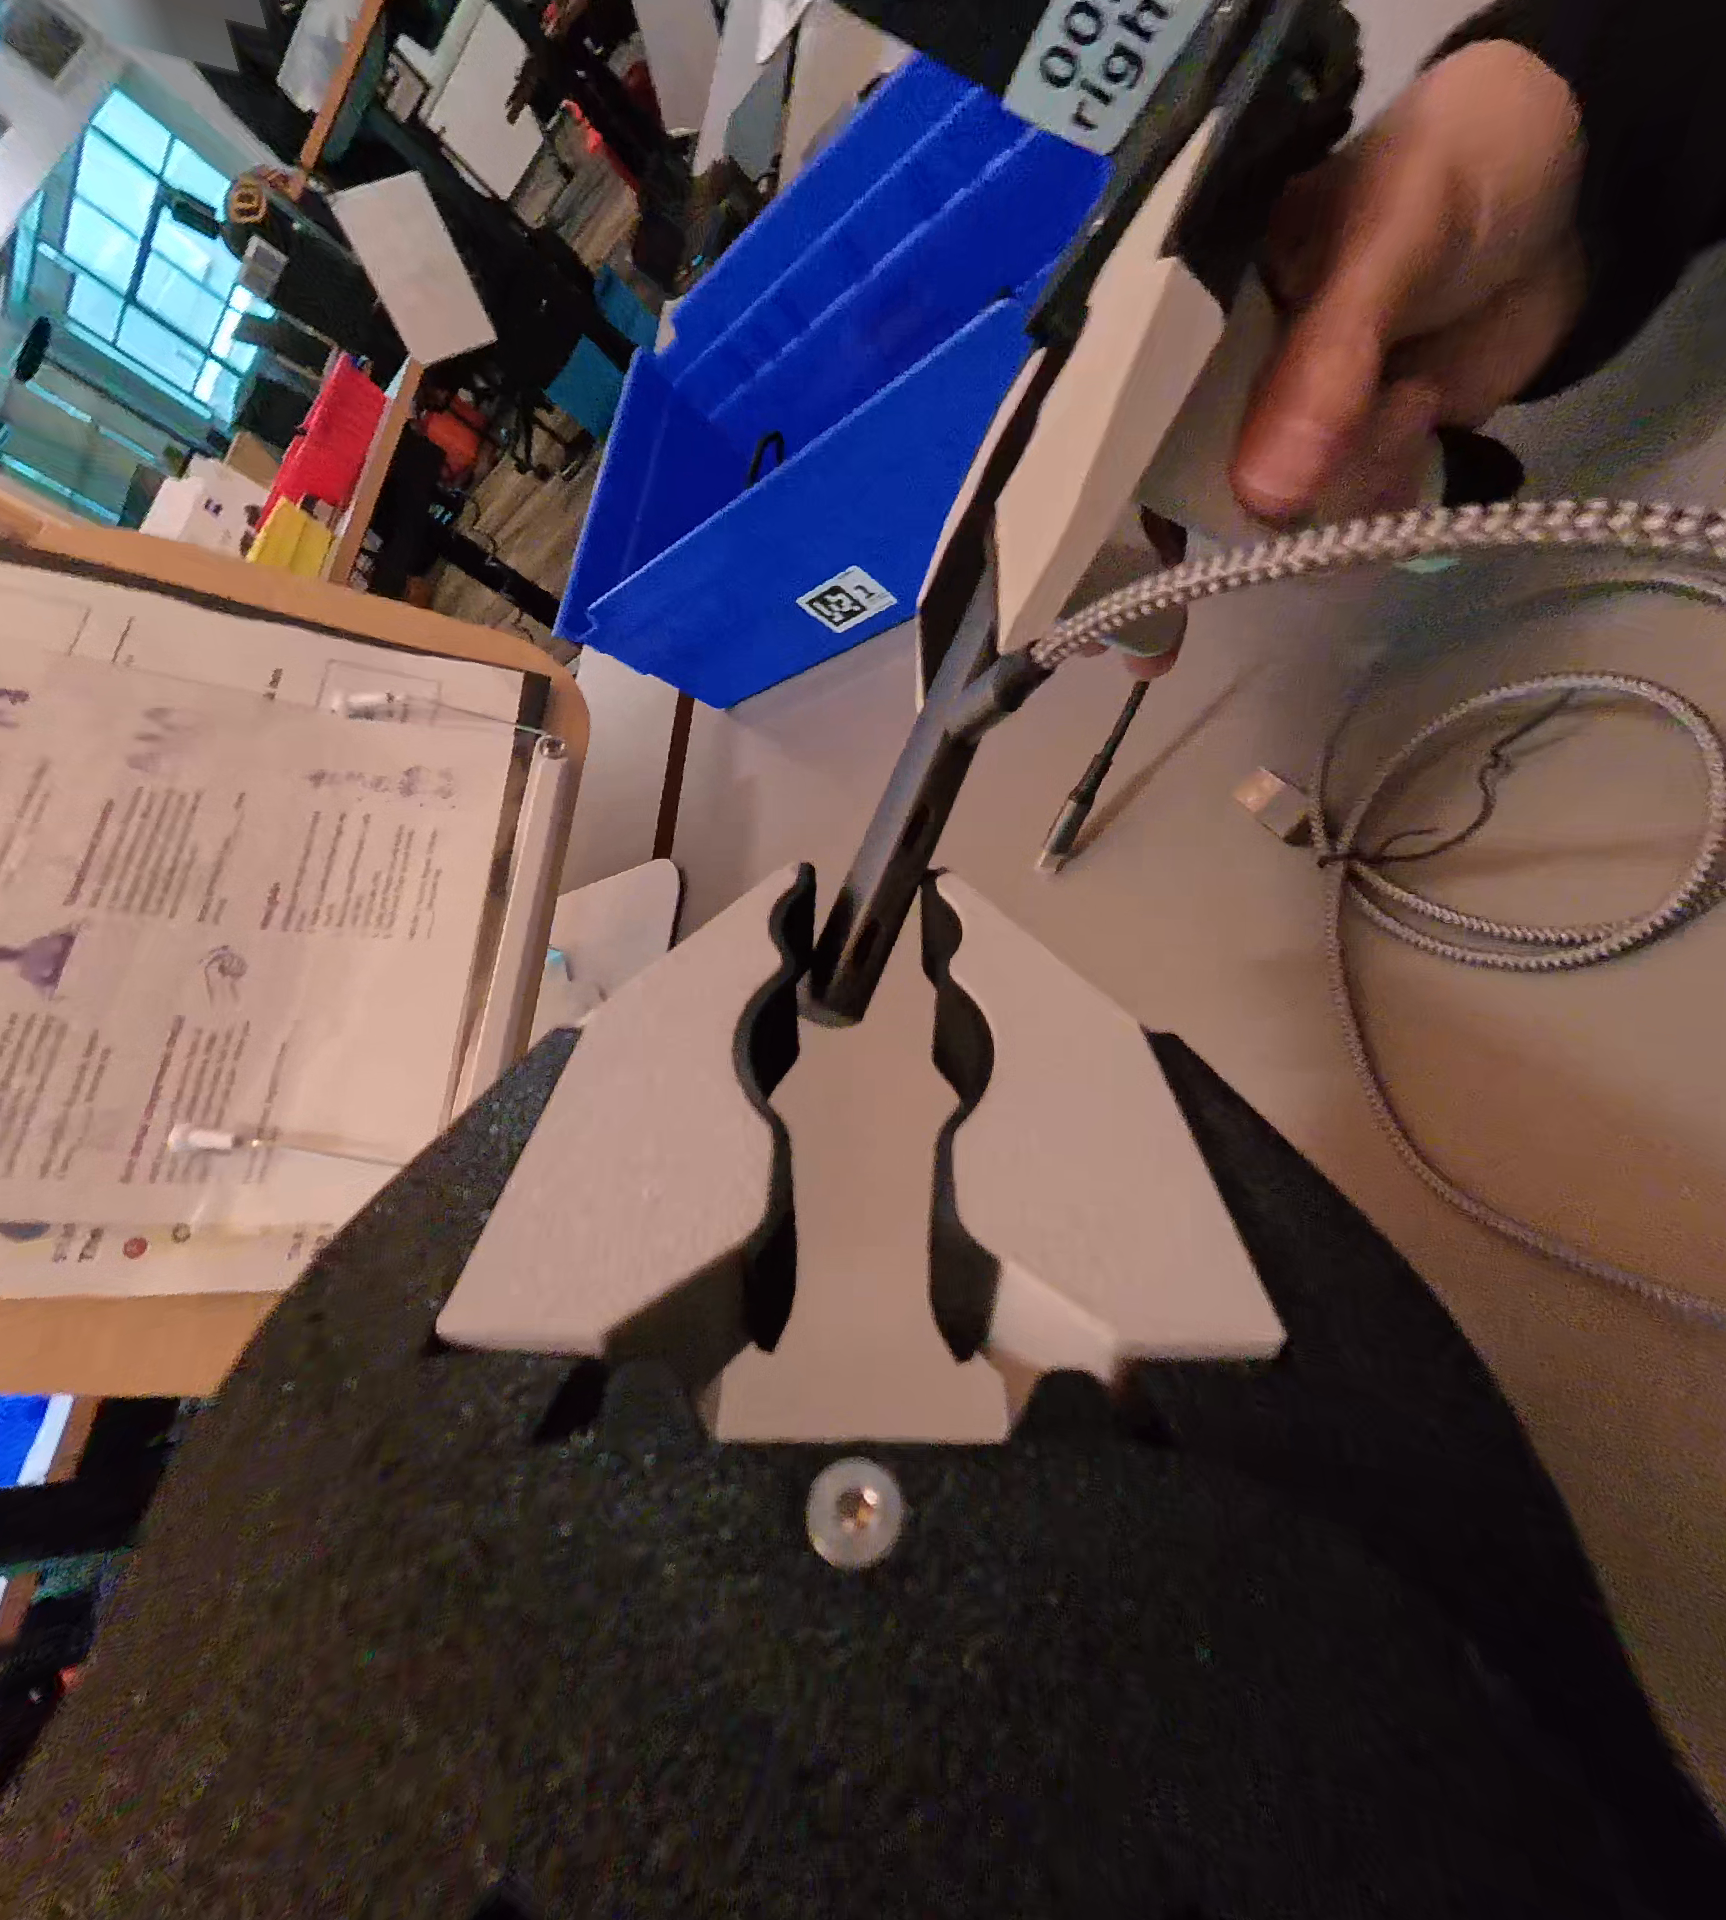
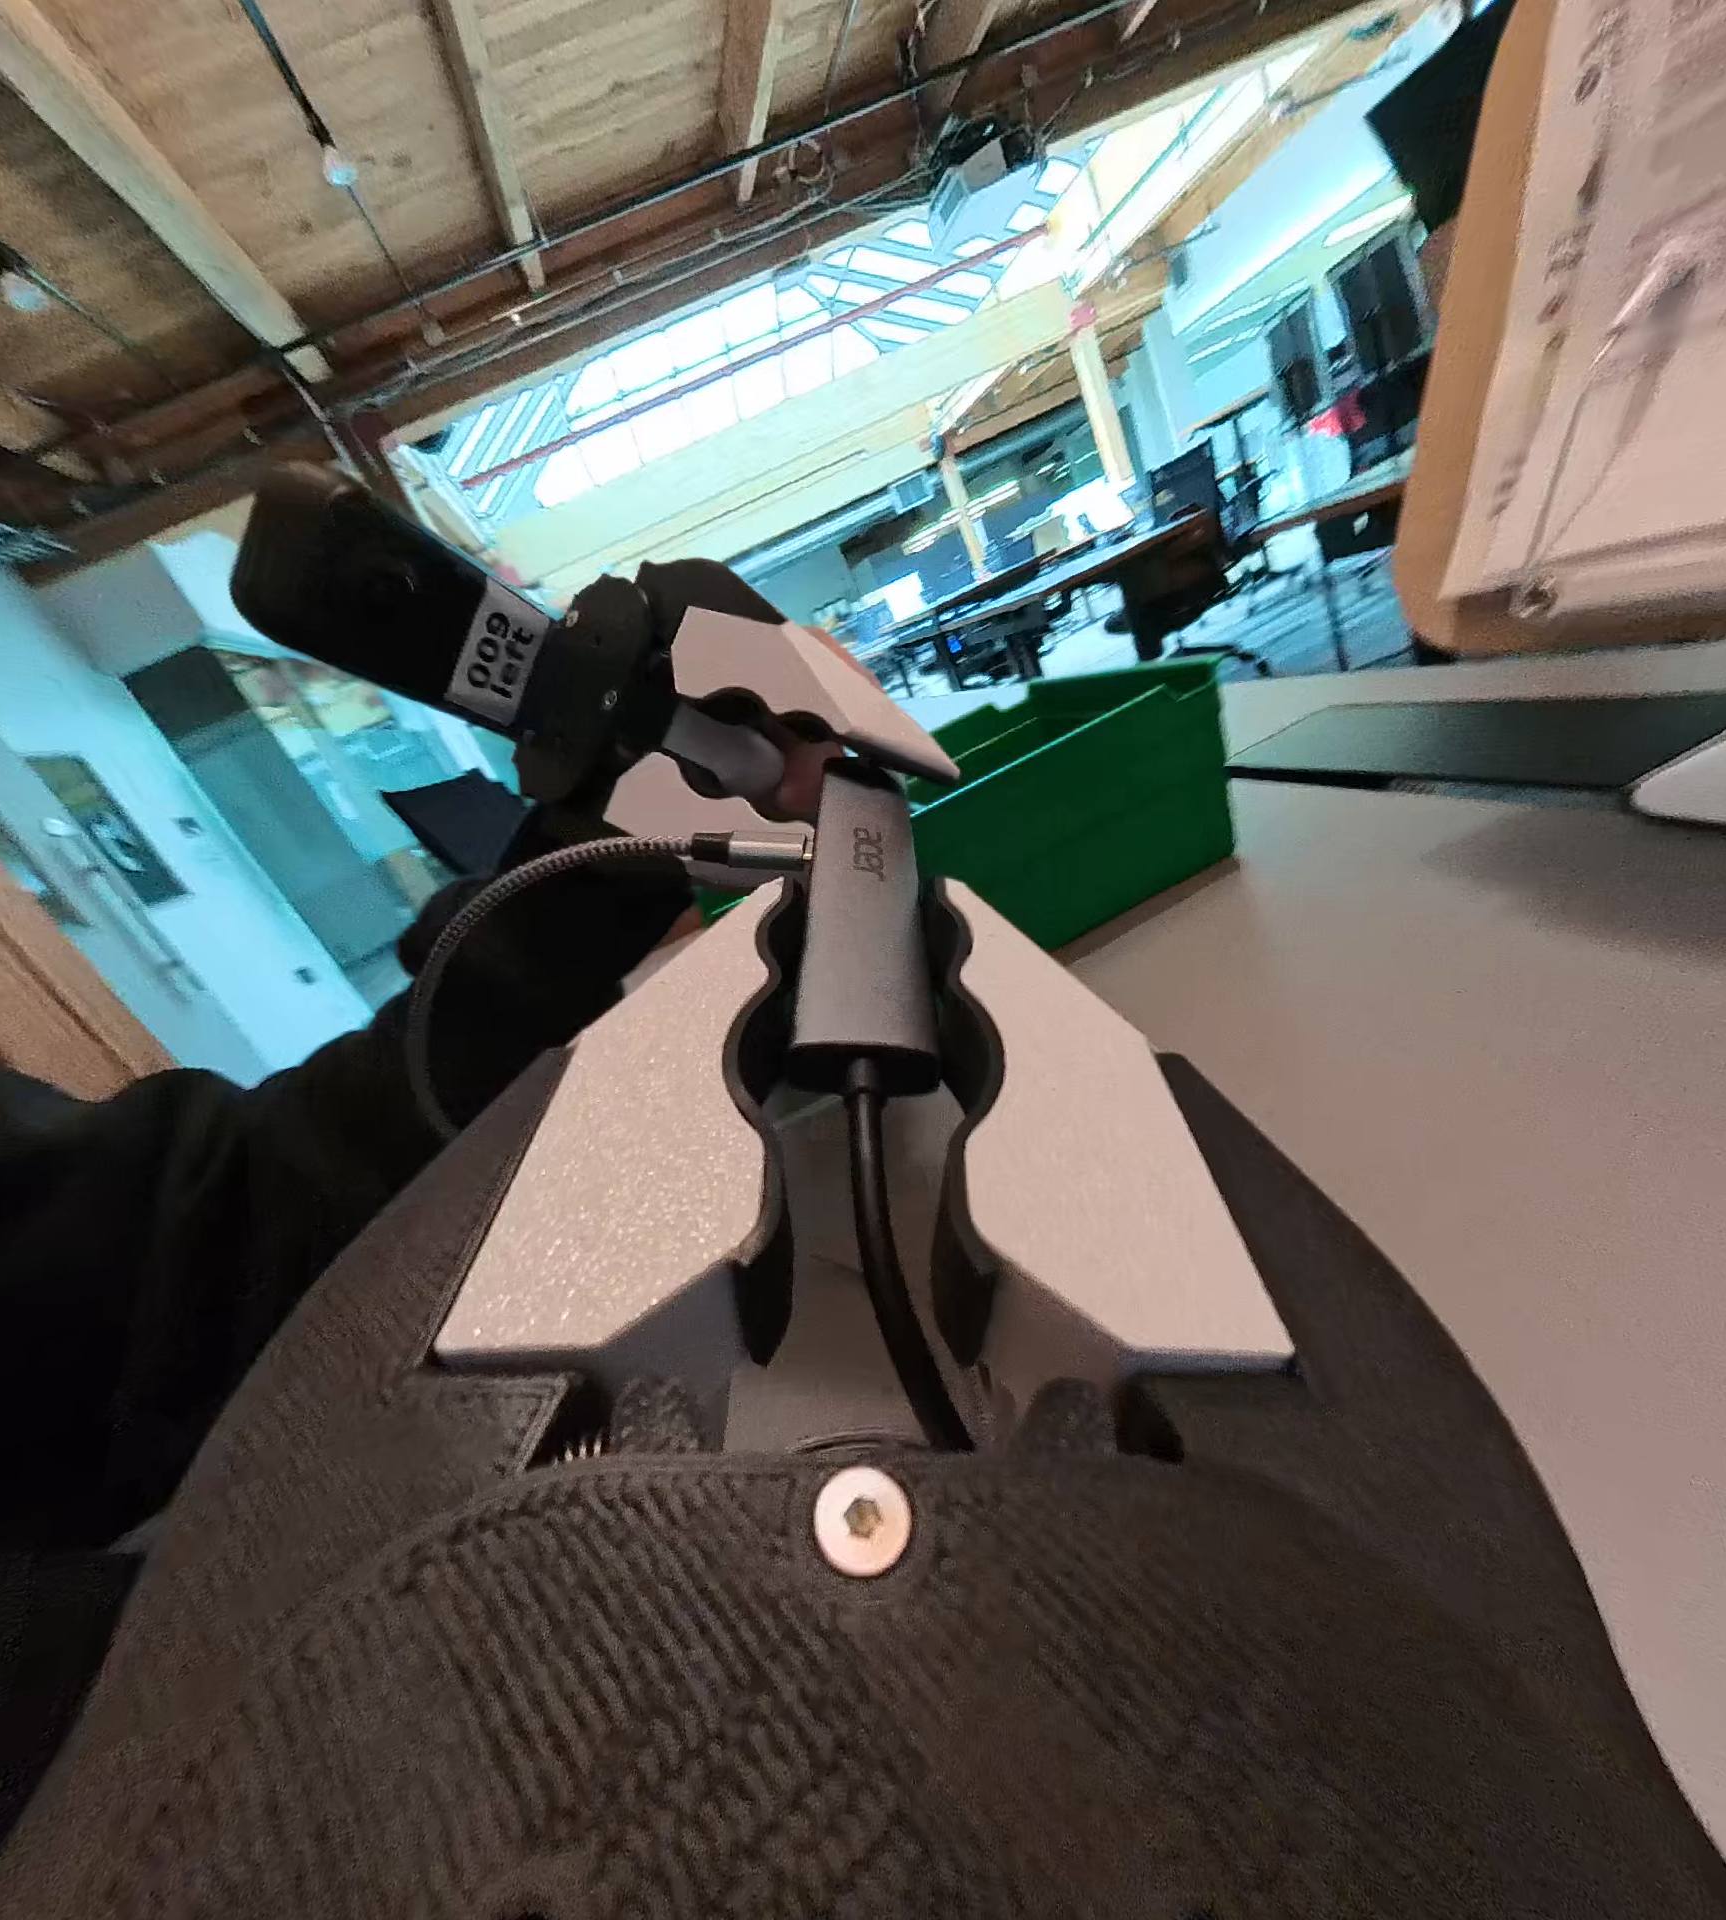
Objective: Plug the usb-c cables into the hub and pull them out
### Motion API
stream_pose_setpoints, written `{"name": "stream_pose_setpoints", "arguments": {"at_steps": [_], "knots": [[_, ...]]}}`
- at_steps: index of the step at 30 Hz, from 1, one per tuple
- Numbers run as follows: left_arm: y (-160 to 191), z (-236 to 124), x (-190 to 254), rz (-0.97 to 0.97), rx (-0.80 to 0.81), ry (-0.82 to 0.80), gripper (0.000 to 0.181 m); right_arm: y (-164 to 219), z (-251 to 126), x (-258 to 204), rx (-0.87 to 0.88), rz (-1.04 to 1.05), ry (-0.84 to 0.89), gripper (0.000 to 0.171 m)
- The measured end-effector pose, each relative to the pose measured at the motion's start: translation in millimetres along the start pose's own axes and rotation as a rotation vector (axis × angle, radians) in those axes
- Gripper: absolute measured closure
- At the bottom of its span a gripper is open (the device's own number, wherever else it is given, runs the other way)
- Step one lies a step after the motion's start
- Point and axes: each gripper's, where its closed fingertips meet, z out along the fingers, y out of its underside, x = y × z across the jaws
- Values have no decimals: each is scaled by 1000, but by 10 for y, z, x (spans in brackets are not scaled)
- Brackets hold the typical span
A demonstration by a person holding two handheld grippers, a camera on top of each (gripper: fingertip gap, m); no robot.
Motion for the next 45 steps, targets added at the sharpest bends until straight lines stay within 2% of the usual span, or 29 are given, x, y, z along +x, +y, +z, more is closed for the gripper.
{"name": "stream_pose_setpoints", "arguments": {"at_steps": [4, 7, 10, 12, 15, 19, 22, 25, 37, 45], "knots": [[49, -207, -253, -163, -21, -100, 143, -232, -124, 109, 93, -217, 157, 149], [-87, -419, -516, -383, 35, -207, 149, -371, -216, 198, 139, -404, 332, 149], [-422, -411, -550, -569, 143, -203, 149, -387, -224, 229, 139, -547, 458, 149], [-586, -258, -431, -558, 138, -164, 143, -392, -220, 227, 138, -626, 522, 149], [-542, 24, -297, -477, -11, -172, 136, -417, -224, 193, 152, -676, 560, 149], [-455, 215, -202, -467, -91, -169, 143, -487, -278, 184, 194, -665, 577, 149], [-485, 242, -200, -478, -78, -173, 162, -504, -285, 177, 203, -664, 571, 149], [-477, 261, -156, -471, -90, -145, 173, -477, -249, 156, 185, -679, 554, 149], [-343, 292, -149, -467, -173, -142, 175, -402, -189, 185, 102, -752, 574, 148], [-365, 316, -183, -507, -126, -159, 174, -428, -206, 207, 129, -791, 595, 149]]}}
